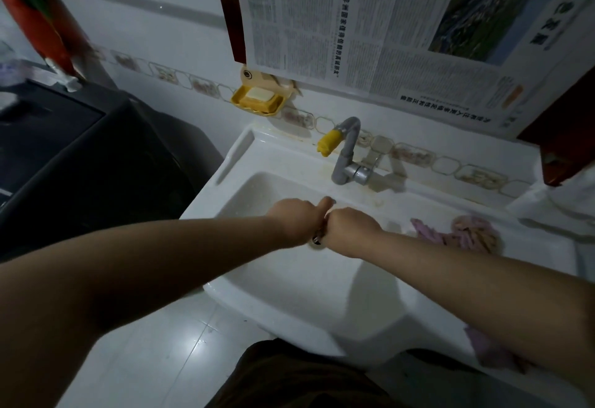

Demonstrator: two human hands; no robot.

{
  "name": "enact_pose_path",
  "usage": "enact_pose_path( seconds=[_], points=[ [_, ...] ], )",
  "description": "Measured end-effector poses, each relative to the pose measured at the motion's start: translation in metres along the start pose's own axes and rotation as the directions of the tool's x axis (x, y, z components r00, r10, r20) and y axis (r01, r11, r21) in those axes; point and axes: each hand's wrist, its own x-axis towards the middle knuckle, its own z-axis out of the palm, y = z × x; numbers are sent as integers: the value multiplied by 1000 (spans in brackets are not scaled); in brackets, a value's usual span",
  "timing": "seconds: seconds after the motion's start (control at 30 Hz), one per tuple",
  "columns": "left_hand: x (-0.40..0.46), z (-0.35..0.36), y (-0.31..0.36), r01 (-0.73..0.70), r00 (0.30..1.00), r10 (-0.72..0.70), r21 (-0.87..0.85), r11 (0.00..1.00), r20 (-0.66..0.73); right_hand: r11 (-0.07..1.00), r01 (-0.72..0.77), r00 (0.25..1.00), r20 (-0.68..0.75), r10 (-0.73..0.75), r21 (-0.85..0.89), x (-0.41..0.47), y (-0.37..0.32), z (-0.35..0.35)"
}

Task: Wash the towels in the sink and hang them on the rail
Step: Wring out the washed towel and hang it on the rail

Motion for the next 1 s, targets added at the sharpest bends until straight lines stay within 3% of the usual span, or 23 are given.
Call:
enact_pose_path(
  seconds=[0.03,0.1,0.17,0.2,0.27,0.4,0.53,0.6,0.67,0.73,0.8,0.83,0.93,1.0],
  points=[
    [3,-5,-3,-77,997,80,93,993,-24,978,-43,999,18,40,202,0,-1,2],
    [7,-17,-10,-233,969,246,213,949,-35,822,-115,993,73,89,558,-6,-7,3],
    [10,-27,-19,-407,889,453,337,849,-68,589,-213,977,181,114,780,-15,-14,3],
    [11,-30,-24,-481,815,564,390,785,-130,475,-249,968,228,103,844,-20,-17,4],
    [13,-39,-31,-571,675,701,439,694,-230,270,-290,957,286,56,918,-28,-23,1],
    [23,-65,-37,-593,515,792,531,605,-327,-66,-345,939,343,-38,936,-32,-32,-13],
    [26,-78,-40,-585,428,805,553,593,-411,-218,-336,941,319,-111,916,-36,-37,-27],
    [28,-80,-42,-588,434,792,532,610,-429,-257,-330,943,303,-141,908,-35,-36,-30],
    [29,-78,-45,-569,497,759,503,651,-421,-231,-353,933,321,-165,907,-32,-32,-32],
    [24,-70,-43,-478,674,645,452,753,-360,-82,-359,927,345,-147,930,-25,-19,-33],
    [19,-55,-33,-256,925,327,320,912,-192,171,-295,945,313,-90,940,-17,-4,-34],
    [16,-50,-27,-119,982,150,246,962,-112,293,-237,964,263,-50,926,-14,2,-34],
    [13,-32,-23,169,978,-163,-39,985,132,543,-52,997,9,81,838,-11,17,-22],
    [10,-27,-28,335,901,-184,-362,870,392,708,179,951,-305,53,683,-18,22,-5]
  ],
)
